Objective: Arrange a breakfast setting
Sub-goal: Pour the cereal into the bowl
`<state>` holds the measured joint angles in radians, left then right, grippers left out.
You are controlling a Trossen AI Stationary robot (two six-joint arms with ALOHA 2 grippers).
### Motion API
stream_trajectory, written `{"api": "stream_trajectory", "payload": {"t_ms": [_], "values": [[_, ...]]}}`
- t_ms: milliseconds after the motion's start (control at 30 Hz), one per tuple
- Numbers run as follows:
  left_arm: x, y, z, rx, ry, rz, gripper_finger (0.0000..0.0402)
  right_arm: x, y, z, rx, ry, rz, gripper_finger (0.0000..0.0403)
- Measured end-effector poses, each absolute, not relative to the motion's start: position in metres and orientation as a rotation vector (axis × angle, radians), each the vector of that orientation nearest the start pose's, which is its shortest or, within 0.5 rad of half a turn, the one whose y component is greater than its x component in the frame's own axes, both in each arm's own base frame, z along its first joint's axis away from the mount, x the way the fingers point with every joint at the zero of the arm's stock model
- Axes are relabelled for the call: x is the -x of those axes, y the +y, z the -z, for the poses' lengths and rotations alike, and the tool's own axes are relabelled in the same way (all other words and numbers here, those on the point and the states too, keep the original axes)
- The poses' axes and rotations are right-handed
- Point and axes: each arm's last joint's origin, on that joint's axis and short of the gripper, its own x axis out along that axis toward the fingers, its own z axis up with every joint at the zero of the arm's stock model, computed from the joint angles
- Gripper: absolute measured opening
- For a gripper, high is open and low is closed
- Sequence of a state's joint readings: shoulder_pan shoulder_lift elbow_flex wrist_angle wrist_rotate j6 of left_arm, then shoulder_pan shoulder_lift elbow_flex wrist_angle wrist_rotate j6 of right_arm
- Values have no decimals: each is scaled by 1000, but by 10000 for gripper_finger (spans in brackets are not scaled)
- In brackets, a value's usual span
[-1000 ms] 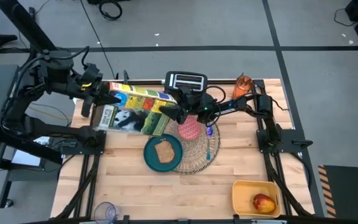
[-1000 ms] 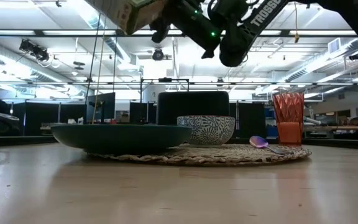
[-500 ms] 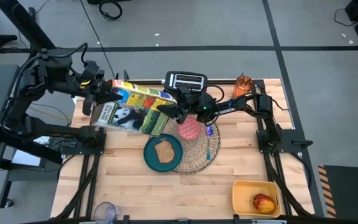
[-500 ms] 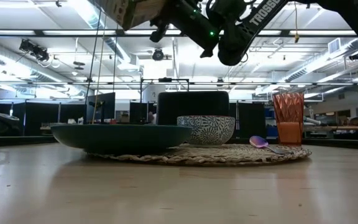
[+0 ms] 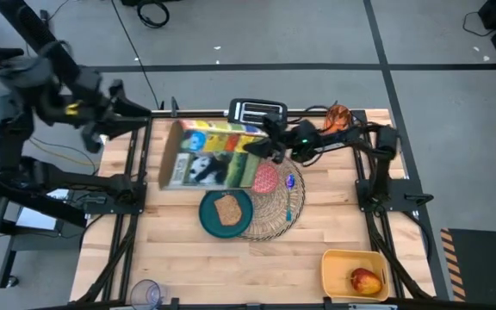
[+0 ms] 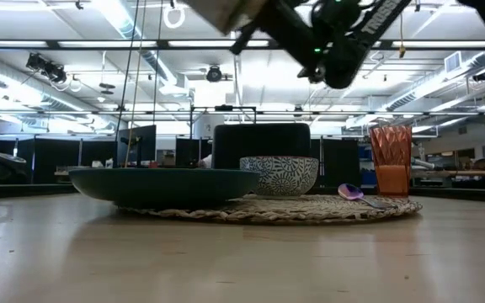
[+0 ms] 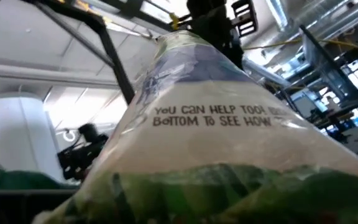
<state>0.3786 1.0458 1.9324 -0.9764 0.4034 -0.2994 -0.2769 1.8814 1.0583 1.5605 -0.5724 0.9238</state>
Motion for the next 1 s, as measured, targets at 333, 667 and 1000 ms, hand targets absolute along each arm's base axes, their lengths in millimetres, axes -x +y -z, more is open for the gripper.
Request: {"api": "stream_trajectory", "payload": {"t_ms": [333, 667, 1000], "values": [[-82, 23, -549, 383, 64, -89, 172, -248, -90, -283, -522, -507, -374, 209], [-134, 48, -518, 342, 113, -236, 172, -174, -72, -267, -519, -458, -278, 208], [-158, 53, -485, 412, 193, -236, 172, -142, -82, -263, -600, -295, -302, 208]]}}
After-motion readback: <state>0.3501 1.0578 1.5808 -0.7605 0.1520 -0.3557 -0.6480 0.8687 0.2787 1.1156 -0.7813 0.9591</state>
